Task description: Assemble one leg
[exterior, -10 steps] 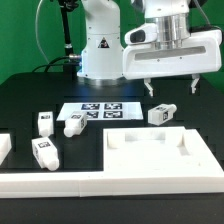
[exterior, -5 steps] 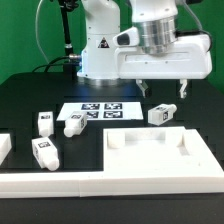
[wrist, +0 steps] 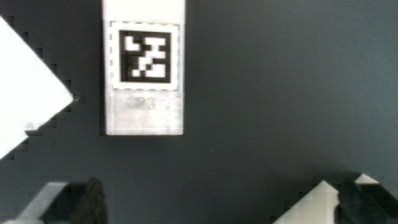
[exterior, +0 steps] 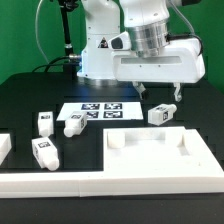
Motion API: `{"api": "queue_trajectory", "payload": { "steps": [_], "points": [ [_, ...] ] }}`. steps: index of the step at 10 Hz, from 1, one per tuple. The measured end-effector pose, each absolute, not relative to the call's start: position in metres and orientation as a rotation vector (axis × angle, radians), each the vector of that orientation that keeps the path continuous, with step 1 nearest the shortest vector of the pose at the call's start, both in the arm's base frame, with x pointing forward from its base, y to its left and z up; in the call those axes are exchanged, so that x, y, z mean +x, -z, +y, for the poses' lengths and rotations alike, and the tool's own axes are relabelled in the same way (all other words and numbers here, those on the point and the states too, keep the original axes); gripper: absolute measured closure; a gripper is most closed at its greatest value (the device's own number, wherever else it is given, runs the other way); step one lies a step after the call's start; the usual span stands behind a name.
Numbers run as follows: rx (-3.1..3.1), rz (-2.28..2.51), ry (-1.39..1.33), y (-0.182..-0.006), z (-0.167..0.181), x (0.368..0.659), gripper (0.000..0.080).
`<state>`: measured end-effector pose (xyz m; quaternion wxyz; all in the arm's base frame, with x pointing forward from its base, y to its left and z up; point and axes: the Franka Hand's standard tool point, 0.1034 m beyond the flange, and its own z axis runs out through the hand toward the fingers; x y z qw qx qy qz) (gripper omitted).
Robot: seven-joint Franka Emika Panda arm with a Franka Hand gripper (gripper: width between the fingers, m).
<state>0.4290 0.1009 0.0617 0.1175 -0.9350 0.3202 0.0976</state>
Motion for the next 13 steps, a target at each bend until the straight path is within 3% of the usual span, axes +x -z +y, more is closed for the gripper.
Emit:
{"api": "queue_trajectory", "payload": {
  "steps": [2, 5, 13],
  "points": [
    [-2.555, 0.955, -0.616, -0.060, 0.090, 0.438, 0.0151],
    [-2.443, 0.921, -0.851, -0.055, 0.090, 0.431, 0.0151],
    [-2.304, 0.968, -1.056, -0.040, 0.089, 0.416, 0.0151]
  ]
}}
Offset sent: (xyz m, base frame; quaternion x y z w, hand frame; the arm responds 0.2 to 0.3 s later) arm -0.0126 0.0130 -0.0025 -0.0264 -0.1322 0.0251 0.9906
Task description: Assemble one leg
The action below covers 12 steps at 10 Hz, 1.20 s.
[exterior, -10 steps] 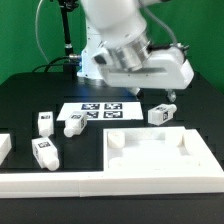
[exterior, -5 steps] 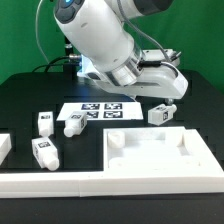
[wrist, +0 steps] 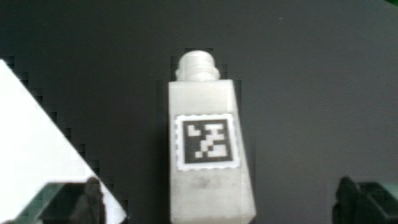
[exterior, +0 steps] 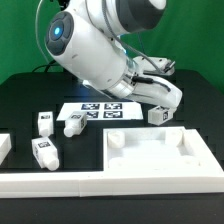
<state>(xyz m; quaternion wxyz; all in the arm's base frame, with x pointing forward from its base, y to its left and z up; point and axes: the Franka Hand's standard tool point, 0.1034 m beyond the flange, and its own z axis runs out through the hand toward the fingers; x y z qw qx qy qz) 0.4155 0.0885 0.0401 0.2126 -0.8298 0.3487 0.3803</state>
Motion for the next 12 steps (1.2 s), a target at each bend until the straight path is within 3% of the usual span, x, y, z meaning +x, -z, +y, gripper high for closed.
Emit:
{"api": "queue_trajectory", "payload": {
  "steps": [2, 7, 12],
  "points": [
    [-2.297, 0.973, -1.063, -0.038, 0.089, 0.414, 0.0151],
    [-2.225, 1.003, -1.171, -0.012, 0.094, 0.397, 0.0151],
    [-2.227, 1.008, -1.183, -0.009, 0.098, 0.395, 0.0151]
  ]
}}
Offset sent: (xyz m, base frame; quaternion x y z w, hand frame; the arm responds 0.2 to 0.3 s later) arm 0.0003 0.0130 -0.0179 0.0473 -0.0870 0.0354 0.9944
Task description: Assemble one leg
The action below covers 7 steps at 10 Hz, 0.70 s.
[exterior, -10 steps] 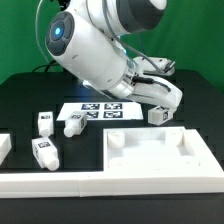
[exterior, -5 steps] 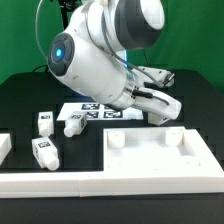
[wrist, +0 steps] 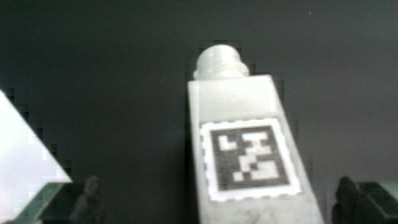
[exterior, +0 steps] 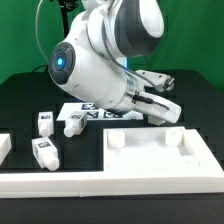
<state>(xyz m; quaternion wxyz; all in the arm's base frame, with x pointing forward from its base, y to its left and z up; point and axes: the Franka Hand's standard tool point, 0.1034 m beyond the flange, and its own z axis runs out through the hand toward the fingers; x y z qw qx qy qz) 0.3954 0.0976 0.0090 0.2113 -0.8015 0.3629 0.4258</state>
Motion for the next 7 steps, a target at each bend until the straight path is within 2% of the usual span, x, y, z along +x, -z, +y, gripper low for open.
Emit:
{"api": "queue_trajectory", "payload": {
  "steps": [1, 2, 4, 6, 7],
  "points": [
    [-2.233, 1.010, -1.174, -0.008, 0.097, 0.396, 0.0151],
    [-2.251, 1.016, -1.149, -0.007, 0.097, 0.398, 0.0249],
    [-2.269, 1.028, -1.120, -0.005, 0.096, 0.400, 0.0517],
    [-2.343, 1.036, -1.013, -0.009, 0.099, 0.403, 0.0515],
    [-2.382, 1.047, -0.950, -0.020, 0.099, 0.411, 0.0515]
  ]
}}
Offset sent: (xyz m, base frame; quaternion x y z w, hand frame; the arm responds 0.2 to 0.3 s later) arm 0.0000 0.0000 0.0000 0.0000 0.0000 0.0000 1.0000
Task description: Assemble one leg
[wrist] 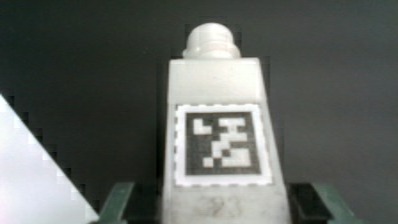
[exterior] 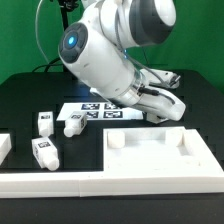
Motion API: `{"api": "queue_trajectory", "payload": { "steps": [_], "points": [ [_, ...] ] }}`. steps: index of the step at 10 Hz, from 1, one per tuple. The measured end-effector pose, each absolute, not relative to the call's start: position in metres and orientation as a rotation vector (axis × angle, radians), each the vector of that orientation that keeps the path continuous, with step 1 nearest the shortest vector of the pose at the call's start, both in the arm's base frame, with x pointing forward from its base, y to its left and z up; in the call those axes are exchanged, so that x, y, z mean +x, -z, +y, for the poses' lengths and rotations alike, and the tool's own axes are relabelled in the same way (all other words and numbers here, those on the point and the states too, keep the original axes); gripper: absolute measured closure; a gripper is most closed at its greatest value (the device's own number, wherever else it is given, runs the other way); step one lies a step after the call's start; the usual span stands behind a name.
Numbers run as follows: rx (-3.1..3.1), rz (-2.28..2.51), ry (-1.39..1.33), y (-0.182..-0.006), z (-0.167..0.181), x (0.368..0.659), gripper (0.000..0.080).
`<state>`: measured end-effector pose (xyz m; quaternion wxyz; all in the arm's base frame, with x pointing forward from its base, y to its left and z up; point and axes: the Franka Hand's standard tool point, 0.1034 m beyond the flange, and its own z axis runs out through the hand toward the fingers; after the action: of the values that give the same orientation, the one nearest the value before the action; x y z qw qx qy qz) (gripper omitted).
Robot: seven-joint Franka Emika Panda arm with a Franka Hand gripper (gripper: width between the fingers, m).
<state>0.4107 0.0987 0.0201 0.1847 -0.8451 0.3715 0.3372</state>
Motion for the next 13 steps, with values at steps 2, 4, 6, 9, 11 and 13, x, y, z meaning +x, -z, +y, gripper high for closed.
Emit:
{"api": "queue_trajectory", "payload": {
  "steps": [2, 4, 6, 9, 11, 13],
  "points": [
    [-2.447, 1.024, -0.760, -0.069, 0.095, 0.440, 0.0515],
    [-2.553, 0.963, -0.571, -0.114, 0.086, 0.471, 0.0515],
    [-2.633, 0.980, -0.385, -0.113, 0.088, 0.477, 0.0514],
    [-2.757, 0.932, -0.092, -0.112, 0.081, 0.492, 0.0514],
    [-2.798, 0.863, 0.058, -0.138, 0.070, 0.518, 0.0514],
    [-2.830, 0.806, 0.285, -0.156, 0.071, 0.545, 0.0514]
  ]
}}
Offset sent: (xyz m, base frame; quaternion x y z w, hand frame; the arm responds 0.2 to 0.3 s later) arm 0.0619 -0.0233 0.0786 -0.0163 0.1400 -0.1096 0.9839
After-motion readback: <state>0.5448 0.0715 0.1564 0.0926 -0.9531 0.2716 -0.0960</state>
